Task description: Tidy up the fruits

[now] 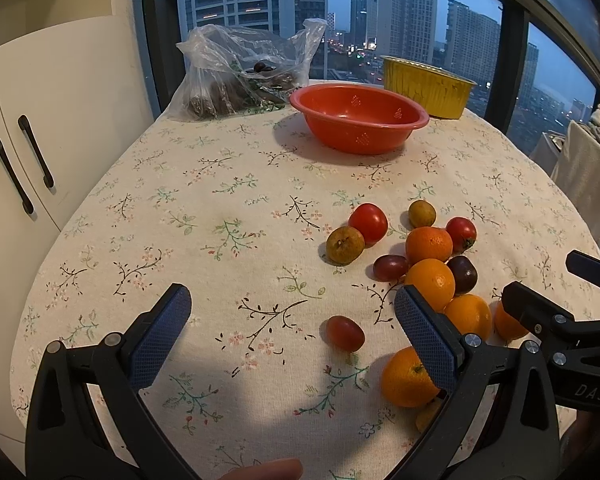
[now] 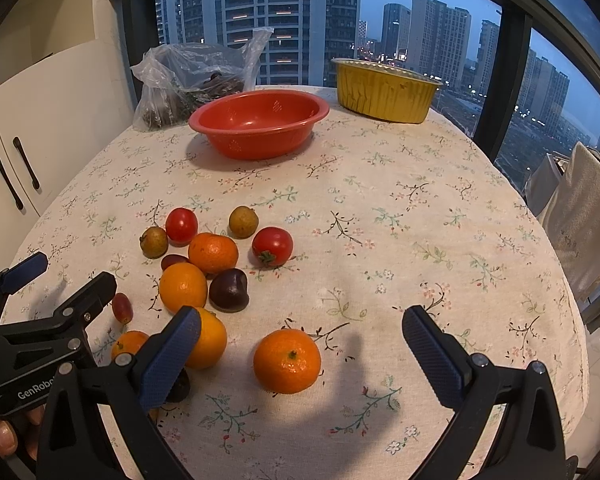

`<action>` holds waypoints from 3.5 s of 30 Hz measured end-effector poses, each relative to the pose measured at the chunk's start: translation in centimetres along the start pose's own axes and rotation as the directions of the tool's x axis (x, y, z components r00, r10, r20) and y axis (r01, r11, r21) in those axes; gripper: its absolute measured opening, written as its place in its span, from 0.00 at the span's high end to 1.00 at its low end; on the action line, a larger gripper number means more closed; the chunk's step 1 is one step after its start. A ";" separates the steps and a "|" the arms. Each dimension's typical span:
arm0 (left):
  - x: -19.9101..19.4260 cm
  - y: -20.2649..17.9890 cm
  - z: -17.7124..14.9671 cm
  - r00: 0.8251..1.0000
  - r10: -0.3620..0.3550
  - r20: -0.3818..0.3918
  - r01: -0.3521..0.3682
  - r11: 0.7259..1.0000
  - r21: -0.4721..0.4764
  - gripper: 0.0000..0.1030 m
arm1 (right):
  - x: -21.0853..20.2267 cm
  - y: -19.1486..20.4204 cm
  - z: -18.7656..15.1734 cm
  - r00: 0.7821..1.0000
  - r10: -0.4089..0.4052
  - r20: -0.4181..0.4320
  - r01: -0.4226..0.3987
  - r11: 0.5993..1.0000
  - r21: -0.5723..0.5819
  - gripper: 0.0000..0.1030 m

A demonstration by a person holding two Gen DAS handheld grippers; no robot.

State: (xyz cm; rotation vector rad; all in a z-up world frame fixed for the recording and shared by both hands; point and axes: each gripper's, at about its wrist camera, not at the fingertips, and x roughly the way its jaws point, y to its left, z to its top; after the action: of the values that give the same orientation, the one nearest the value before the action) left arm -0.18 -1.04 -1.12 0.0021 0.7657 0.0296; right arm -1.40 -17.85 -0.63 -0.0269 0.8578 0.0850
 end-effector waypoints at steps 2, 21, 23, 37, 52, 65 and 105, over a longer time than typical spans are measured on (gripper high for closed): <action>0.0 0.0 0.0 1.000 0.000 -0.001 0.000 1.000 0.000 0.00 | 0.0 0.0 0.0 1.000 0.000 0.000 0.000 1.000 0.000 0.00; 0.0 -0.3 -0.9 1.000 -0.017 -0.004 0.017 1.000 0.011 0.00 | -0.1 -0.3 -0.3 1.000 0.008 0.003 -0.008 1.000 -0.001 0.00; -0.2 0.0 -1.1 0.999 -0.038 0.003 0.038 0.999 0.016 0.00 | -0.4 -0.6 -0.5 0.999 0.026 0.018 -0.026 1.000 -0.001 0.00; -1.6 1.6 -3.3 0.964 -0.256 -0.070 0.266 0.933 0.241 0.00 | -2.2 -4.2 -3.0 0.980 0.187 0.073 -0.179 0.978 -0.105 0.05; -3.0 -3.6 -6.3 0.884 -0.420 -0.203 0.466 0.813 0.348 0.42 | -0.8 -3.2 -3.4 0.971 0.240 0.014 -0.236 0.962 -0.134 0.27; -1.9 -5.4 -6.3 0.900 -0.374 -0.226 0.431 0.845 0.317 0.68 | -0.4 -3.3 -3.5 0.966 0.259 0.008 -0.257 0.960 -0.110 0.27; -4.7 1.2 -3.3 0.825 -0.543 -0.155 0.564 0.792 0.232 0.76 | 1.5 -3.8 -2.1 0.949 0.309 -0.062 -0.314 0.945 -0.091 0.59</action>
State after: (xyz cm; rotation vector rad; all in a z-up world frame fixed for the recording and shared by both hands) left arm -5.90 0.01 -0.20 0.0341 0.8230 -0.6454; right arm -1.63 -21.64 -3.20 0.0132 0.8985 0.4266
